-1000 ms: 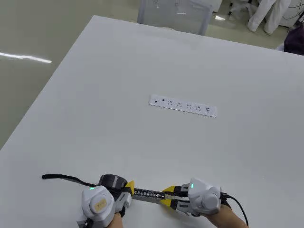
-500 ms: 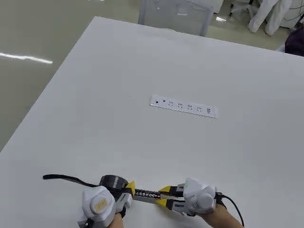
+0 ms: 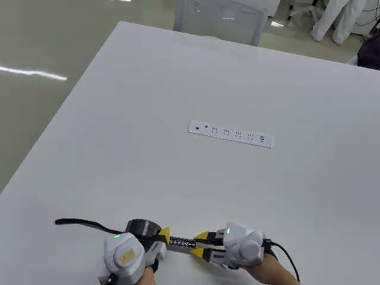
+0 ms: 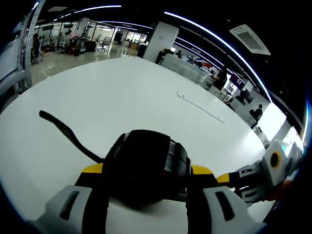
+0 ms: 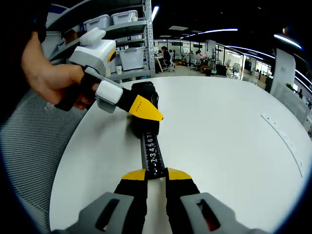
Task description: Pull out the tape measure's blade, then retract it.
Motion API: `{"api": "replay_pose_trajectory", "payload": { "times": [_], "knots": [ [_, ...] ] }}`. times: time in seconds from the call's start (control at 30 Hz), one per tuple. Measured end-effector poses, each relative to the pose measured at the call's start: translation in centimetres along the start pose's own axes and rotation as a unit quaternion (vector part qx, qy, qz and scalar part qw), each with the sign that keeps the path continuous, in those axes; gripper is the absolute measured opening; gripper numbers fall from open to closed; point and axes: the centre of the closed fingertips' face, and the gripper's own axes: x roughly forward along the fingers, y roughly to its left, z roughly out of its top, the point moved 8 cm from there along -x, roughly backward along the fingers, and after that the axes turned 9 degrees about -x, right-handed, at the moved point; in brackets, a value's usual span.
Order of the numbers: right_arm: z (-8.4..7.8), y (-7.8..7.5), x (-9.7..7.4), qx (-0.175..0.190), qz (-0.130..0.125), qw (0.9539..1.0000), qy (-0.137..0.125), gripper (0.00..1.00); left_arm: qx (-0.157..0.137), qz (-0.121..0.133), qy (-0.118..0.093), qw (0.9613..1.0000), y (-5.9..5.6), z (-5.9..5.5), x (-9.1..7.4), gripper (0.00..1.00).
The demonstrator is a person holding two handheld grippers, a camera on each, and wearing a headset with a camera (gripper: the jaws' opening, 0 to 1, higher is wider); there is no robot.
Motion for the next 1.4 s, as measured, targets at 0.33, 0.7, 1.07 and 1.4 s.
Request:
{"api": "replay_pose_trajectory", "payload": {
  "times": [0.33,0.7,1.07,1.4],
  "knots": [
    [0.7,0.1,0.9,0.001,-0.001,1.0,-0.002,0.12,0.0,0.0,0.001,1.0,0.1,0.0,0.2,0.62],
    [1.3,0.1,2.1,-0.001,0.002,1.0,-0.004,0.12,-0.002,0.0,0.002,1.0,0.0,0.0,0.0,0.62],
    [1.8,0.2,2.9,-0.002,0.004,1.0,-0.006,0.12,-0.006,-0.002,0.003,1.0,0.1,0.1,0.1,0.62],
    [2.5,0.2,3.8,-0.003,0.006,0.9999,-0.009,0.12,-0.01,-0.003,0.003,0.9999,0.1,0.1,0.1,0.62]
  ]
}}
